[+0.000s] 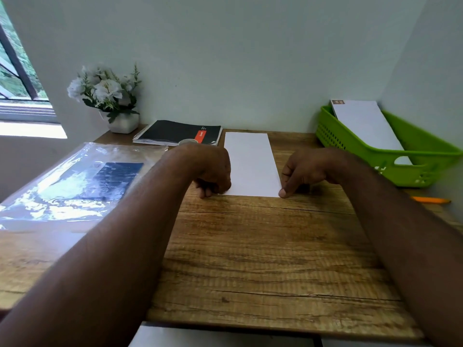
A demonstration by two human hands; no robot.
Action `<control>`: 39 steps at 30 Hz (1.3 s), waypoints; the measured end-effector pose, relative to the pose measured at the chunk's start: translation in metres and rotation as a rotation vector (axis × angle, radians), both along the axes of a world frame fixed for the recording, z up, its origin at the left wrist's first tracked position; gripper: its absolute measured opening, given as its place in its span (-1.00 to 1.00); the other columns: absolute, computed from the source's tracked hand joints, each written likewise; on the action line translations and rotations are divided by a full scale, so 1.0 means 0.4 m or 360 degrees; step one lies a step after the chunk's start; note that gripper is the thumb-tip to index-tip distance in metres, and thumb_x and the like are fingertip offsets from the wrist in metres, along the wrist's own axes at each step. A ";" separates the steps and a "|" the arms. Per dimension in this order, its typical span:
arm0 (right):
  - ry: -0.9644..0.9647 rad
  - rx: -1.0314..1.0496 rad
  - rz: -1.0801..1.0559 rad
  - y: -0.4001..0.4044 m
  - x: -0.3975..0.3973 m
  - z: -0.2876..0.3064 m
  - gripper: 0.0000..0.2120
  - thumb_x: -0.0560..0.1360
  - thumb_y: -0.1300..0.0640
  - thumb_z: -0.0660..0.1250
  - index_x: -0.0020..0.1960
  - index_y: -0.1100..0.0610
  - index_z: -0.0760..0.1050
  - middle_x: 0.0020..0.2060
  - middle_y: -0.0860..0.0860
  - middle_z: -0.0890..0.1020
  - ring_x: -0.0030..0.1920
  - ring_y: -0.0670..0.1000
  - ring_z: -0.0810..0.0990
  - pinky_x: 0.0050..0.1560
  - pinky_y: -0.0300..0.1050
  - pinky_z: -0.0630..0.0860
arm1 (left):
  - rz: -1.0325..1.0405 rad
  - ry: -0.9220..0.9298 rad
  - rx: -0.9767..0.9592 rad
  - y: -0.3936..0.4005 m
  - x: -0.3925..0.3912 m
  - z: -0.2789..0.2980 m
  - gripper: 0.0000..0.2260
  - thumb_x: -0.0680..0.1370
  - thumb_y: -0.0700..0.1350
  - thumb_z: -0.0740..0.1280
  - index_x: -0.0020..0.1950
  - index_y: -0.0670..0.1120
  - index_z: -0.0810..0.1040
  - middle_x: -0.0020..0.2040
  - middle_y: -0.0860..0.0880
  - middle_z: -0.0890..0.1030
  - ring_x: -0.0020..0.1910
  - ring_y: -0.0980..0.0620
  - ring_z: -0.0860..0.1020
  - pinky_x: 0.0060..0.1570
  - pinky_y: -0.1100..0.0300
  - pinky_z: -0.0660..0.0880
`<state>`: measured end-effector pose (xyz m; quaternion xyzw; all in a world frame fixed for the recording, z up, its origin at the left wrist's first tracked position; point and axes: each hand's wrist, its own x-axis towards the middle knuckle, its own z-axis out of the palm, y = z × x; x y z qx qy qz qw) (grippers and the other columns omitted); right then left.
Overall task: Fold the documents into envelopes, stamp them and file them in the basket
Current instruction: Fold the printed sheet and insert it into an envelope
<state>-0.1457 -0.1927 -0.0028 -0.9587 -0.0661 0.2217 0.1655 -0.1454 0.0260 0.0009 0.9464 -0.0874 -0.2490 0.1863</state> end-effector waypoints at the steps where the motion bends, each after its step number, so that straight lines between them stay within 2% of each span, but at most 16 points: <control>1: 0.0008 0.0007 0.0007 -0.002 -0.001 -0.001 -0.82 0.26 0.03 0.59 -0.31 0.09 0.62 -0.30 -0.01 0.64 -0.15 0.02 0.55 -0.03 0.03 0.50 | -0.0033 -0.0049 0.0044 -0.004 -0.004 -0.002 -0.90 0.49 -0.29 0.38 -0.01 -0.28 0.60 -0.27 -0.15 0.63 -0.39 0.00 0.59 -0.32 0.17 0.58; 5: 0.0009 0.0093 0.0112 -0.017 -0.009 -0.005 -0.80 0.31 0.03 0.55 -0.32 0.08 0.56 -0.41 -0.08 0.56 -0.28 -0.06 0.48 -0.21 -0.07 0.39 | -0.0279 -0.0491 0.0020 0.001 -0.018 -0.021 -0.92 0.47 -0.14 0.41 -0.20 -0.13 0.60 -0.22 -0.05 0.63 -0.23 0.05 0.56 -0.22 0.21 0.48; 8: -0.0109 0.0245 0.0183 -0.022 -0.017 -0.012 -0.79 0.33 0.01 0.54 -0.29 0.10 0.57 -0.42 -0.07 0.55 -0.33 -0.10 0.46 -0.24 -0.09 0.37 | -0.0367 -0.0608 -0.0216 -0.012 -0.032 -0.032 -0.92 0.48 -0.13 0.43 -0.13 -0.14 0.63 -0.20 0.00 0.63 -0.18 0.05 0.57 -0.15 0.18 0.51; 10: -0.0287 0.0413 0.0235 -0.007 -0.019 -0.018 -0.84 0.35 0.03 0.53 -0.24 0.09 0.61 -0.36 -0.04 0.62 -0.30 -0.10 0.50 -0.19 -0.10 0.41 | -0.0398 -0.0616 -0.0293 -0.037 -0.036 -0.044 -0.93 0.48 -0.13 0.43 -0.07 -0.11 0.66 -0.15 0.01 0.67 -0.13 0.06 0.61 -0.05 0.14 0.57; 12: -0.0471 0.0460 0.0364 0.013 -0.024 -0.020 -0.94 0.37 0.09 0.51 -0.19 0.04 0.65 -0.27 -0.08 0.67 -0.24 -0.17 0.54 -0.16 -0.31 0.42 | -0.0402 -0.0646 -0.0338 -0.058 -0.038 -0.055 -0.92 0.48 -0.14 0.45 -0.04 -0.06 0.68 -0.14 0.05 0.68 -0.16 0.15 0.60 -0.03 0.20 0.57; 13: -0.0536 0.0428 0.0447 0.024 -0.029 -0.019 -0.96 0.38 0.11 0.50 -0.19 0.02 0.66 -0.26 -0.11 0.68 -0.25 -0.23 0.54 -0.23 -0.44 0.38 | -0.0393 -0.0665 -0.0357 -0.063 -0.039 -0.059 -0.91 0.47 -0.15 0.46 -0.03 -0.05 0.69 -0.14 0.07 0.68 -0.17 0.19 0.60 -0.04 0.23 0.56; 16: -0.0550 0.0403 0.0538 0.035 -0.038 -0.020 -0.95 0.40 0.18 0.49 -0.14 0.07 0.68 -0.28 -0.17 0.67 -0.29 -0.31 0.53 -0.31 -0.55 0.33 | -0.0359 -0.0634 -0.0356 -0.066 -0.039 -0.053 -0.87 0.46 -0.19 0.47 -0.01 -0.07 0.69 -0.12 0.06 0.68 -0.16 0.19 0.61 -0.01 0.25 0.56; 19: -0.0440 0.0454 0.0541 0.039 -0.032 -0.027 -0.92 0.39 0.20 0.50 -0.13 0.09 0.70 -0.24 -0.15 0.69 -0.30 -0.31 0.56 -0.29 -0.53 0.37 | -0.0299 -0.0596 -0.0276 -0.066 -0.041 -0.037 -0.85 0.47 -0.27 0.45 0.00 -0.11 0.70 -0.11 -0.02 0.70 -0.15 0.08 0.66 -0.02 0.19 0.61; 21: -0.0426 0.0414 0.0505 0.030 -0.018 -0.028 -0.92 0.37 0.18 0.52 -0.15 0.04 0.70 -0.25 -0.16 0.69 -0.28 -0.31 0.56 -0.28 -0.51 0.38 | -0.0242 -0.0572 -0.0214 -0.053 -0.042 -0.030 -0.87 0.46 -0.29 0.45 -0.03 -0.14 0.70 -0.13 -0.06 0.70 -0.22 0.08 0.66 -0.12 0.20 0.63; 23: -0.0372 0.0396 0.0420 0.004 -0.003 -0.026 -0.92 0.34 0.16 0.54 -0.20 0.01 0.69 -0.28 -0.13 0.70 -0.25 -0.27 0.58 -0.17 -0.35 0.47 | -0.0166 -0.0542 -0.0180 -0.030 -0.039 -0.023 -0.90 0.44 -0.30 0.46 -0.08 -0.16 0.69 -0.17 -0.07 0.69 -0.32 0.14 0.63 -0.25 0.30 0.59; 25: -0.0277 0.0384 0.0402 -0.022 0.004 -0.021 -0.93 0.33 0.18 0.54 -0.23 0.05 0.69 -0.32 -0.11 0.69 -0.31 -0.25 0.57 -0.14 -0.15 0.49 | -0.0059 -0.0500 -0.0171 -0.006 -0.036 -0.017 -0.93 0.42 -0.31 0.48 -0.12 -0.18 0.68 -0.22 -0.06 0.69 -0.39 0.15 0.64 -0.31 0.32 0.58; 27: -0.0223 0.0370 0.0424 -0.031 0.005 -0.018 -0.93 0.33 0.22 0.54 -0.25 0.09 0.67 -0.38 -0.12 0.66 -0.41 -0.26 0.54 -0.20 -0.12 0.44 | 0.0009 -0.0474 -0.0144 0.003 -0.037 -0.010 -0.94 0.42 -0.30 0.48 -0.14 -0.19 0.66 -0.26 -0.04 0.67 -0.42 0.15 0.64 -0.33 0.33 0.58; 30: -0.0212 0.0368 0.0431 -0.032 0.001 -0.016 -0.93 0.34 0.24 0.53 -0.24 0.13 0.66 -0.42 -0.13 0.64 -0.43 -0.26 0.53 -0.24 -0.17 0.41 | -0.0009 -0.0490 -0.0056 -0.001 -0.038 -0.009 -0.95 0.44 -0.28 0.47 -0.14 -0.17 0.66 -0.23 -0.05 0.68 -0.36 0.12 0.65 -0.36 0.34 0.57; 34: -0.0233 0.0478 0.0341 -0.039 -0.010 -0.019 -0.92 0.35 0.14 0.53 -0.18 0.10 0.68 -0.31 -0.07 0.68 -0.39 -0.26 0.52 -0.23 -0.17 0.42 | -0.0140 -0.0628 0.0046 -0.008 -0.044 -0.014 -0.92 0.43 -0.28 0.47 -0.10 -0.15 0.68 -0.17 -0.02 0.68 -0.21 0.08 0.64 -0.22 0.27 0.56; 36: -0.0233 0.0478 0.0337 -0.039 -0.012 -0.019 -0.87 0.32 0.09 0.55 -0.17 0.10 0.68 -0.28 -0.03 0.68 -0.37 -0.24 0.51 -0.23 -0.17 0.43 | -0.0204 -0.0712 -0.0033 -0.023 -0.054 -0.018 -0.89 0.44 -0.26 0.46 -0.05 -0.13 0.68 -0.11 0.02 0.68 -0.11 0.11 0.62 -0.11 0.28 0.51; 39: -0.0235 0.0375 0.0385 -0.027 -0.010 -0.017 -0.85 0.30 0.09 0.57 -0.20 0.11 0.65 -0.32 -0.03 0.66 -0.38 -0.20 0.53 -0.23 -0.14 0.47 | -0.0323 -0.0705 -0.0125 -0.055 -0.071 -0.026 -0.86 0.48 -0.21 0.45 0.02 -0.09 0.68 -0.03 0.01 0.67 -0.04 0.09 0.61 0.07 0.19 0.55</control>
